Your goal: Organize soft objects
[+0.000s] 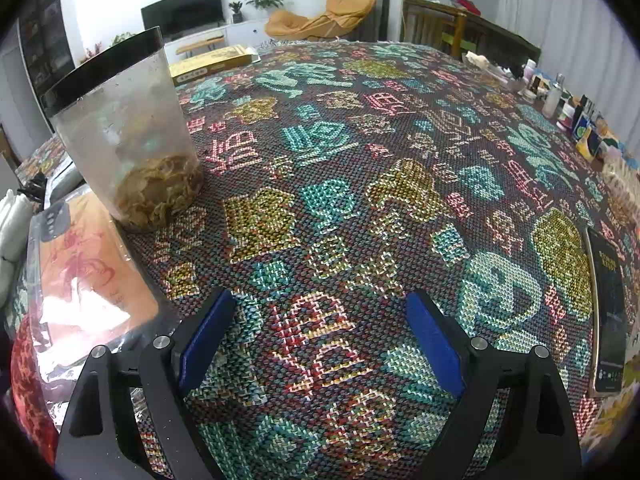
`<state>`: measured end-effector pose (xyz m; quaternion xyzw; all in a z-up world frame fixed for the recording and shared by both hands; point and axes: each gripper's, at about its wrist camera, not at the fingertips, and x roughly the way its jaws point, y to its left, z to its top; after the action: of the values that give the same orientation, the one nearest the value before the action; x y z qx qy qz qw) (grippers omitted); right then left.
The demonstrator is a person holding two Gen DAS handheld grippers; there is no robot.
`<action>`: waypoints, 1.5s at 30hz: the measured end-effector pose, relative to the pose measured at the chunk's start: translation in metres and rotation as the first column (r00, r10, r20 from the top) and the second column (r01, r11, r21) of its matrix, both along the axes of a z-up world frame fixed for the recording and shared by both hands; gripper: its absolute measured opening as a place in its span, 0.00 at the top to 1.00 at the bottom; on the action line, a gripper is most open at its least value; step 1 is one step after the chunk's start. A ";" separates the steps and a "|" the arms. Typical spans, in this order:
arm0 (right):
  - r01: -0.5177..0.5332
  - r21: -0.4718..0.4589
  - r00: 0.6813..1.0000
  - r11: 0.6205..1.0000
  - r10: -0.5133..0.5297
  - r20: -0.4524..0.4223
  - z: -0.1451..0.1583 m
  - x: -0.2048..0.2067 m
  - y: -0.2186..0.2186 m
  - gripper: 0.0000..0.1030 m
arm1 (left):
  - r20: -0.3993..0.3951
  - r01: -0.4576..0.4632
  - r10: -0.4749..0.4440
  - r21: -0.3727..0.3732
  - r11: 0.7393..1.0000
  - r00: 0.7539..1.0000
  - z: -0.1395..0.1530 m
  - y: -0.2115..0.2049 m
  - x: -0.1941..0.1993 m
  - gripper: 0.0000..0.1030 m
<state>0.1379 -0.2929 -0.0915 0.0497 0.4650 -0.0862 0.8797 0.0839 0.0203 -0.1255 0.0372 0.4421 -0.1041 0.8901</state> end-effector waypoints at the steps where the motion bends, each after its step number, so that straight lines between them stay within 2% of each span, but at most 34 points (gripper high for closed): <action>1: 0.000 0.000 1.000 1.000 0.000 0.000 0.000 0.000 0.000 0.12 | 0.000 0.000 0.000 0.000 1.000 1.000 0.000 0.000 0.000 0.00; 18: -0.001 0.012 1.000 1.000 0.001 0.005 0.001 0.000 -0.002 0.12 | 0.000 0.000 0.000 0.001 1.000 1.000 0.000 0.000 0.000 0.00; 20: -0.004 0.051 1.000 0.999 0.003 0.023 0.005 -0.002 -0.006 0.12 | 0.000 0.001 -0.001 0.000 1.000 1.000 0.000 0.000 0.000 0.00; 23: -0.065 0.209 0.992 0.976 0.039 0.124 0.020 -0.010 -0.012 0.12 | 0.001 0.001 -0.001 -0.001 1.000 1.000 0.000 0.001 -0.001 0.00; 26: -0.212 0.407 0.970 0.888 0.142 0.195 0.024 -0.010 -0.006 0.13 | -0.018 0.022 -0.022 0.006 1.000 1.000 0.002 0.002 -0.006 0.00; 27: -0.228 0.427 0.968 0.875 0.157 0.193 0.023 -0.009 -0.004 0.13 | -0.022 0.022 -0.022 0.004 1.000 1.000 0.003 0.002 -0.009 0.00; 30: -0.207 0.406 0.974 0.890 0.147 0.173 0.021 -0.005 -0.005 0.13 | -0.034 0.027 -0.028 -0.045 0.999 0.999 0.016 0.006 -0.023 0.00; 33: -0.128 0.444 0.985 0.887 0.063 0.158 0.016 -0.003 -0.022 0.13 | 0.036 0.086 -0.083 -0.070 0.994 0.996 0.041 -0.007 -0.029 0.00; 35: -0.081 0.460 0.991 0.884 0.021 0.135 0.012 -0.003 -0.030 0.13 | 0.082 0.145 -0.141 -0.049 0.988 0.987 0.059 -0.026 -0.024 0.00; 37: -0.060 0.483 0.992 0.874 0.001 0.122 0.008 -0.003 -0.036 0.13 | 0.079 0.189 -0.187 -0.018 0.982 0.979 0.063 -0.044 -0.011 0.00; 40: -0.066 0.471 0.992 0.880 0.006 0.128 0.011 -0.004 -0.036 0.13 | 0.030 0.237 -0.239 0.062 0.970 0.971 0.051 -0.070 0.014 0.00; 45: -0.063 0.473 0.992 0.879 0.004 0.125 0.009 -0.006 -0.038 0.13 | -0.043 0.278 -0.275 0.113 0.954 0.961 0.030 -0.083 0.030 0.02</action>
<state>0.1317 -0.3305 -0.0822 0.2613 0.4187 0.0491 0.8683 0.1142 -0.0631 -0.0959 0.1497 0.4498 -0.2018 0.8570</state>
